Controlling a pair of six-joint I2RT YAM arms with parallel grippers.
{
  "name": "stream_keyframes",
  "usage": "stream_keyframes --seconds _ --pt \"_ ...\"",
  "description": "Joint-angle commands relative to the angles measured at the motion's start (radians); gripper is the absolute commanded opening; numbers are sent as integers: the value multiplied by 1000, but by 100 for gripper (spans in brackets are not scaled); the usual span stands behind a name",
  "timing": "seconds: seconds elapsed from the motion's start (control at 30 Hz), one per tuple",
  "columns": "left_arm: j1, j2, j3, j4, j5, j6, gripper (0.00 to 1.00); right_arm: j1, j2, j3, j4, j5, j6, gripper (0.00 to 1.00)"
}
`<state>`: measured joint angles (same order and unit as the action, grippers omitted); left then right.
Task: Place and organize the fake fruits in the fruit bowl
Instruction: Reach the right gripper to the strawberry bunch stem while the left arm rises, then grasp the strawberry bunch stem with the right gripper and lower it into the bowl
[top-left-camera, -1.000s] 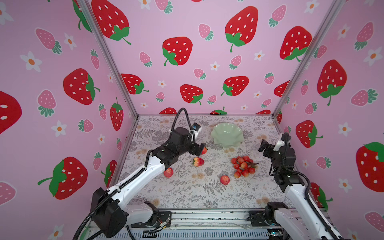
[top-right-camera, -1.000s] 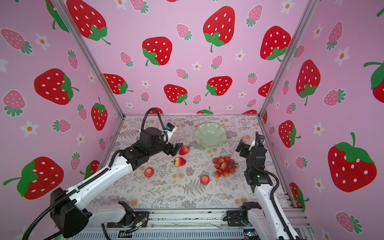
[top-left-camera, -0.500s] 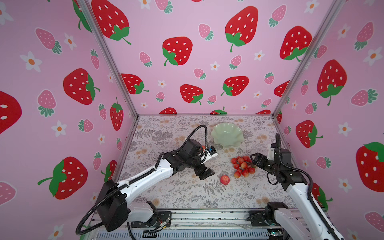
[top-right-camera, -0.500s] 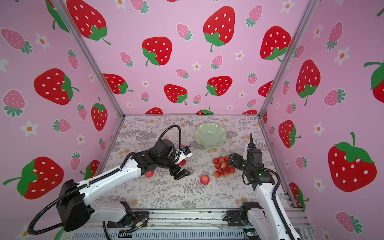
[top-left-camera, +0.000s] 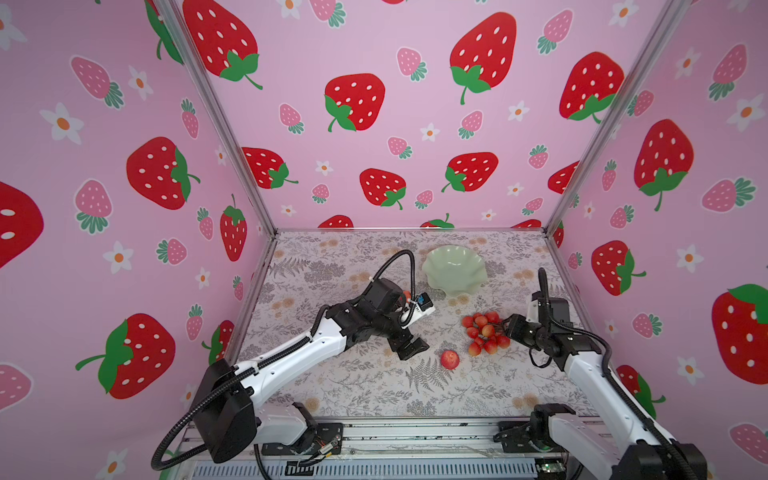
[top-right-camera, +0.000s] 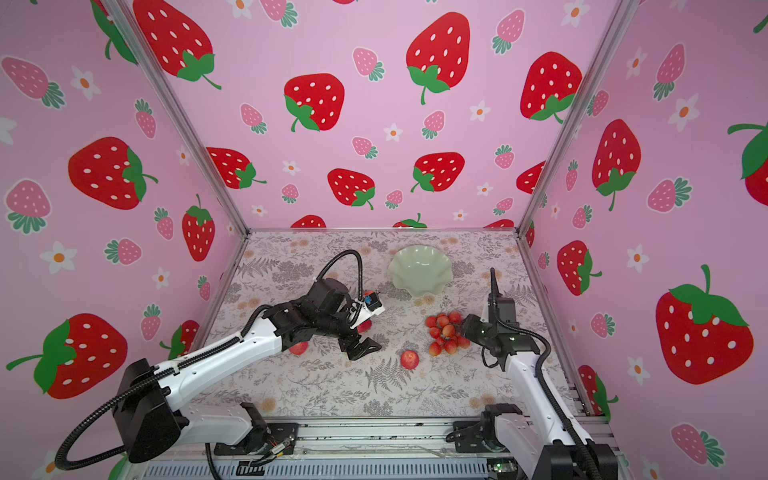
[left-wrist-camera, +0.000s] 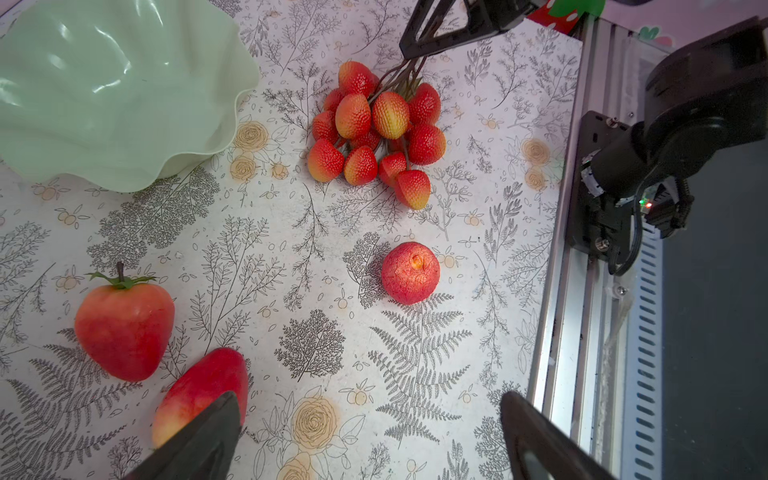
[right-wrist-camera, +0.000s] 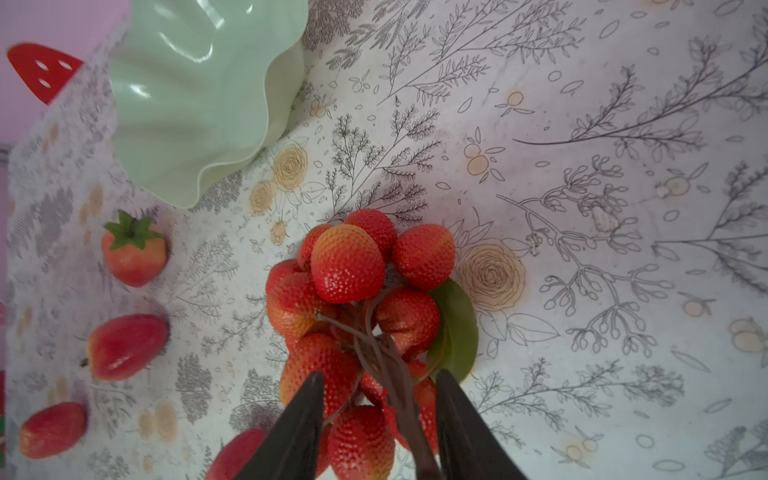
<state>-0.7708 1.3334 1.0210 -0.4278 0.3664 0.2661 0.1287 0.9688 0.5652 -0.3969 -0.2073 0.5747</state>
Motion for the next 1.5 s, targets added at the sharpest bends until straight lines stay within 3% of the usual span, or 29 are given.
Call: stream_keyframes --seconds 0.0,0.53,0.73,0.83,1.0,1.27,1.47 --pt "-4 17 37 -33 -5 32 99 -5 12 -14 27 -5 -9 41" --pt "-4 40 60 -67 -24 43 99 -7 53 -24 61 -26 -18 24" --pt "-4 58 70 -79 -22 40 99 -6 56 -25 62 -13 -32 11" --pt "-4 69 80 -90 -22 41 99 -7 47 -26 61 -11 -31 0" --pt "-4 66 83 -93 -24 41 99 -7 30 11 56 -9 -58 0" --pt "-1 33 74 -54 -83 28 99 -6 61 278 -2 -166 -83 0" --pt "23 -20 42 23 -309 -3 99 -4 195 528 51 -348 -39 0"
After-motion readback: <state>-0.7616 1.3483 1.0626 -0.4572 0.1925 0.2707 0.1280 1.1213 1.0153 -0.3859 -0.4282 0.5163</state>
